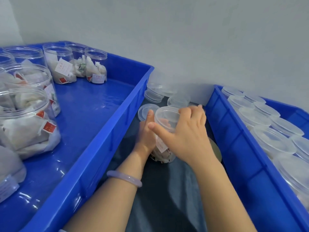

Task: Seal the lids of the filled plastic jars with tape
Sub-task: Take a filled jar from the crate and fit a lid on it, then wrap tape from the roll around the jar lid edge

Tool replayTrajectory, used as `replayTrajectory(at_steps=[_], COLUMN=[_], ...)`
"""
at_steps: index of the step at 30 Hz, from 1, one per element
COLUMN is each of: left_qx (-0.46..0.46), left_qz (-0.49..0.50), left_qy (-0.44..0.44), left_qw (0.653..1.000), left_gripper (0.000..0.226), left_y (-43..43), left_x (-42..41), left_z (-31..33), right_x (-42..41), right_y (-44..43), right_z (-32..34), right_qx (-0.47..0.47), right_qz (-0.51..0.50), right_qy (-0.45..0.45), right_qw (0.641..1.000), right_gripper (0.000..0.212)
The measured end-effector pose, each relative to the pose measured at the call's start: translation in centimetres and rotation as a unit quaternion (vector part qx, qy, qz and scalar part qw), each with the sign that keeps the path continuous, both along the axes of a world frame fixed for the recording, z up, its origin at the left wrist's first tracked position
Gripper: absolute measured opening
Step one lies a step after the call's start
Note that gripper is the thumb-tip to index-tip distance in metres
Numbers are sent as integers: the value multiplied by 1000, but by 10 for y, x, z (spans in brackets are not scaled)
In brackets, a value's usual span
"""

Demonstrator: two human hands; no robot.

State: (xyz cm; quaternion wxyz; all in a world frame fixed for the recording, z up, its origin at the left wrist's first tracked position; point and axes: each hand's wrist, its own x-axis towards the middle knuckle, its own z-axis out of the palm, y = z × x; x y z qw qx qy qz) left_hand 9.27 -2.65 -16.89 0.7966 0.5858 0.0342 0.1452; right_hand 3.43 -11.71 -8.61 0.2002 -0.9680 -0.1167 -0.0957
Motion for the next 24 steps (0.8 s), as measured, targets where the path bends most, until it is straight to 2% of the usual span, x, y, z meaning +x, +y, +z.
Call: replayTrajectory(at_steps=[1,3,5,6,8,10,13,16,18,19,21,22,24], left_qx=[29,1,-25,-35,-52,-27,66,66,72,76,97,110,142], left_qz=[28,55,54,33,-40,-40,64,84,126,158,203,207,214], left_qy=[26,57,29,9,-14,-17,-25,-32,-11,3,23,23,20], left_qw=[999,997,998,999,998,999,995,994,989,984,974,972,966], left_gripper=[38,37,47,52,54,49,40,42,49,52,53,52,49], left_y=[0,1,3,5,8,7,2,-1,1,3,6,6,5], left_x=[2,7,6,6,3,4,5,-2,-5,-5,-4,-4,-6], left_z=[-3,-3,0,1,1,-5,-8,-3,-1,-1,-2,-3,-2], right_x=[-6,-14,-8,-1,13,25,31,32,31,30,27,26,24], right_y=[0,-10,-20,-20,-18,-14,-3,4,-4,-13,-42,-57,-80], right_z=[-5,-3,6,13,21,16,-4,-18,-19,-19,-29,-36,-57], right_qx=[6,0,9,18,36,103,163,136,197,261,335,297,100], right_qz=[37,82,80,76,105,110,49,0,25,32,18,3,-4], right_qy=[17,17,-64,-79,-12,61,-20,-97,-49,-1,84,111,159], right_qw=[999,996,995,994,994,987,985,986,979,965,938,948,982], right_gripper=[95,84,61,60,74,73,59,71,84,81,51,39,42])
